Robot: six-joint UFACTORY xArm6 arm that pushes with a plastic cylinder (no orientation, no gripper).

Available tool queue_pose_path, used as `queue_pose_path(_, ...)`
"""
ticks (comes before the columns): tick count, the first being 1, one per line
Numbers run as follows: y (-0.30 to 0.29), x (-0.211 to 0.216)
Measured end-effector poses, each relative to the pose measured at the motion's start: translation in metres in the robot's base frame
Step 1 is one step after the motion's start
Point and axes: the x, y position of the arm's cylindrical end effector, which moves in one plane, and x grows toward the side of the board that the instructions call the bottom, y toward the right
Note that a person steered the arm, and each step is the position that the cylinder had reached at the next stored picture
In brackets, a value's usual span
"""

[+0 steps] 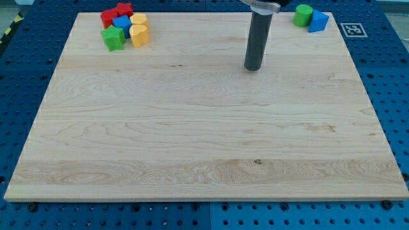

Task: Separate blue triangle from the green circle

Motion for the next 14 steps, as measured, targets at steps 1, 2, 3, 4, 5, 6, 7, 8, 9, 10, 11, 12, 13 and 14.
queue_pose_path(1,0.0,0.0)
queue_pose_path(2,0.0,-0.003)
queue_pose_path(3,-0.006,-0.047)
queue_pose_path(4,-0.006,-0.108)
queue_pose_path(5,-0.006,-0.118)
queue_pose_path(6,0.019,-0.068)
queue_pose_path(7,0.12,-0.053)
queue_pose_path(8,0.221,-0.056)
queue_pose_path(9,0.244,-0.089)
queue_pose_path(10,0.204,-0.148)
queue_pose_path(11,0.185,-0.163)
queue_pose_path(12,0.177,-0.157)
queue_pose_path(13,0.174,-0.146)
queue_pose_path(14,0.151,-0.134)
